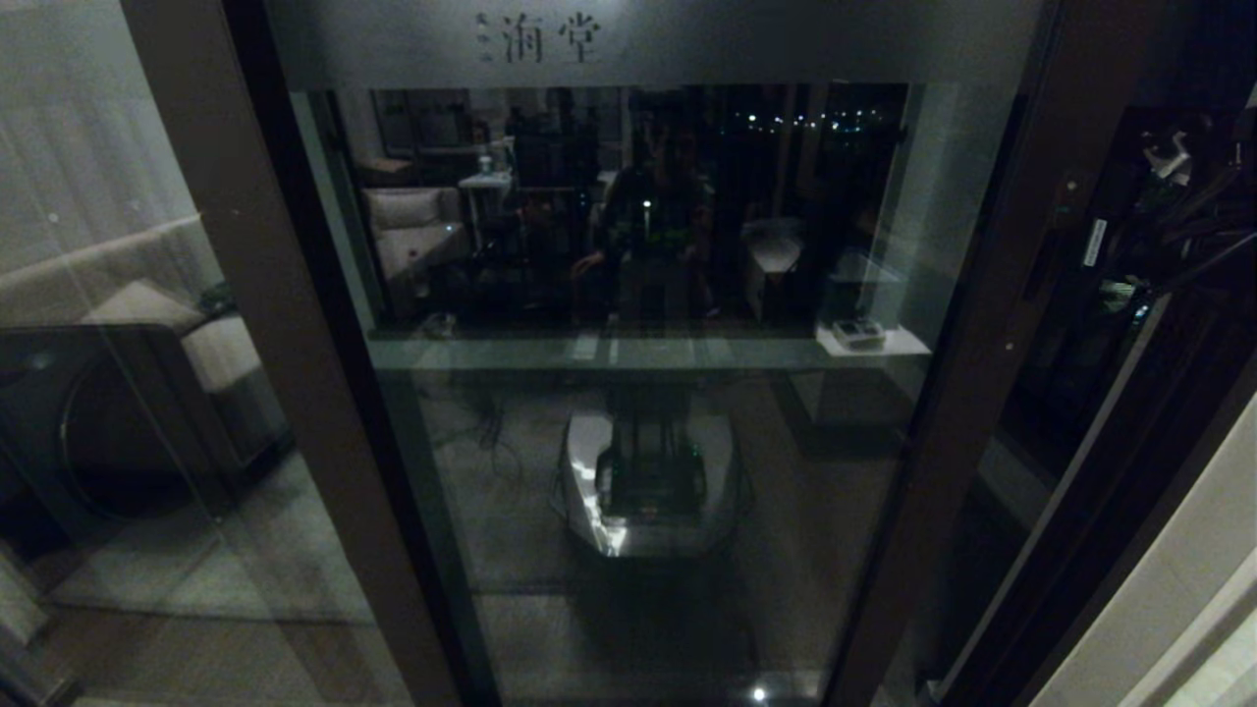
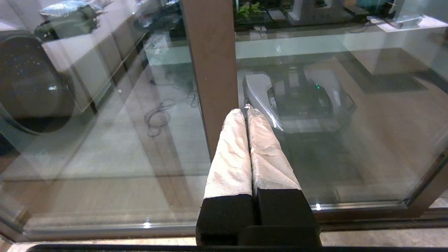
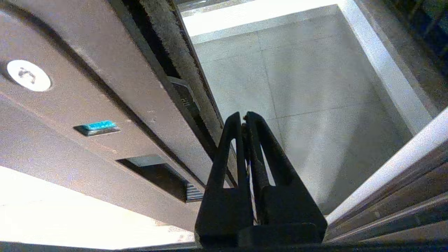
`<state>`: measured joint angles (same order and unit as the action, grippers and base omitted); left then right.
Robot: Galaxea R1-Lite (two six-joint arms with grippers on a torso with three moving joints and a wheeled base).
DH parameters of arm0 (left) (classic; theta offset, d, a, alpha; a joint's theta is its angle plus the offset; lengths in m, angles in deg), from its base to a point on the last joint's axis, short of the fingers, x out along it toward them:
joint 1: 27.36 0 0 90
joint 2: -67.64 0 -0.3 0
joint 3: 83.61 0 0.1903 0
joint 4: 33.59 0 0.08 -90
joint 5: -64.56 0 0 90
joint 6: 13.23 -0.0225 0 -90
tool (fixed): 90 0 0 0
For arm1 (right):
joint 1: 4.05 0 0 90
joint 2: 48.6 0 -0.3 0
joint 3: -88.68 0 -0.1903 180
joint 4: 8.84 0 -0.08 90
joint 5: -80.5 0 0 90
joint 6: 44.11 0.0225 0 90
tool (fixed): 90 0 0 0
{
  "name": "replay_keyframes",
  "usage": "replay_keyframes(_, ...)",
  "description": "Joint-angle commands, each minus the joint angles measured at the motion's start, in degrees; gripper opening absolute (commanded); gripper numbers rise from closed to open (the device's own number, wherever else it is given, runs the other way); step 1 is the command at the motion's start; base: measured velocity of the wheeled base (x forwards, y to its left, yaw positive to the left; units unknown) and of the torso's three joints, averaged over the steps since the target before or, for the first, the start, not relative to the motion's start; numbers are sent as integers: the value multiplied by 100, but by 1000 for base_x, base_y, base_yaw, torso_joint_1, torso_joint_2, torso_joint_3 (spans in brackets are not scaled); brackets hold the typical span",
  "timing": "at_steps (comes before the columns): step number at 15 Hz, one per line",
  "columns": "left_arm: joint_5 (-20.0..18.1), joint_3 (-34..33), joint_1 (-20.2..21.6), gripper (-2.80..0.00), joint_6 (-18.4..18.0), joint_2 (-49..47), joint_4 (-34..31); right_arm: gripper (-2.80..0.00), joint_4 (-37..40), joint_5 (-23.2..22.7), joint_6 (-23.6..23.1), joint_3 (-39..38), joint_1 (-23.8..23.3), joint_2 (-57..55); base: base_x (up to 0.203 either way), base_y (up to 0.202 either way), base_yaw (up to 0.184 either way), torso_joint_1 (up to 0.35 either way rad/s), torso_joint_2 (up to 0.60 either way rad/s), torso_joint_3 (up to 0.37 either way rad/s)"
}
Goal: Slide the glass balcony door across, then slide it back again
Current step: Open the slid door
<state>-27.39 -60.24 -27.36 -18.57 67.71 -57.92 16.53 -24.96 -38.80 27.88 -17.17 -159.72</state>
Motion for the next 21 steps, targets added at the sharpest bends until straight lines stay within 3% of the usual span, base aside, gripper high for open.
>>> replay_keyframes(1, -7, -9, 0, -280, -2, 1, 0, -280, 10, -10, 5, -47, 47, 46, 0, 0, 0, 0, 0, 0)
replay_keyframes(21, -7, -9, 0, -280, -2, 1, 0, -280, -244, 315, 9, -407, 553, 192, 0, 0, 0, 0, 0, 0)
